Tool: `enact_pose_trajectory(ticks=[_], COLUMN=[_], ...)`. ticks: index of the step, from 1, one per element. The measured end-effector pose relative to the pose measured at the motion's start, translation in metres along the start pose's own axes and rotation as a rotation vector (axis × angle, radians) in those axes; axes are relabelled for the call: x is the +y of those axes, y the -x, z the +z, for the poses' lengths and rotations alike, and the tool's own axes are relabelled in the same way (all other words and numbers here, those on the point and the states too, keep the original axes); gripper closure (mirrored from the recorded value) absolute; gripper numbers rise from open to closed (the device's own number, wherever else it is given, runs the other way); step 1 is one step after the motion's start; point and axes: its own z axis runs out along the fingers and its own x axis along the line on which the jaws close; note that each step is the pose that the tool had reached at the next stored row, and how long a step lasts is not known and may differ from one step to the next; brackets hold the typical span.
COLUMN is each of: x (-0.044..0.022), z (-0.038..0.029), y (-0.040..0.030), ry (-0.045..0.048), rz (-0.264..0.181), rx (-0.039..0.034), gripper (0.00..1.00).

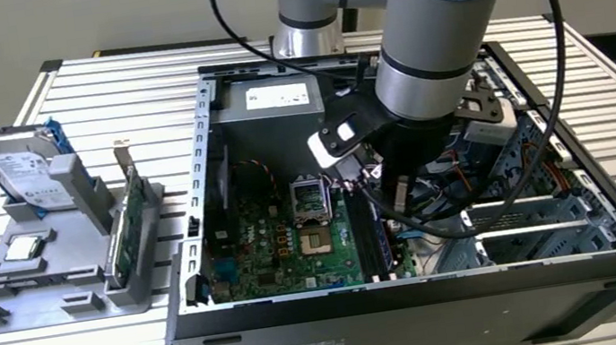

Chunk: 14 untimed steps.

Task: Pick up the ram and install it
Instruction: 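Press down the ram until it locks into place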

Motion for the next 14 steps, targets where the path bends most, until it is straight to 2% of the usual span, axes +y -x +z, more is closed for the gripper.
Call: enact_pose_trajectory(ticks=[14], x=[-0.0008], z=[0.0011], y=[-0.0012], ry=[0.0017], rz=[-0.093], rx=[0.0015], gripper=[1.00])
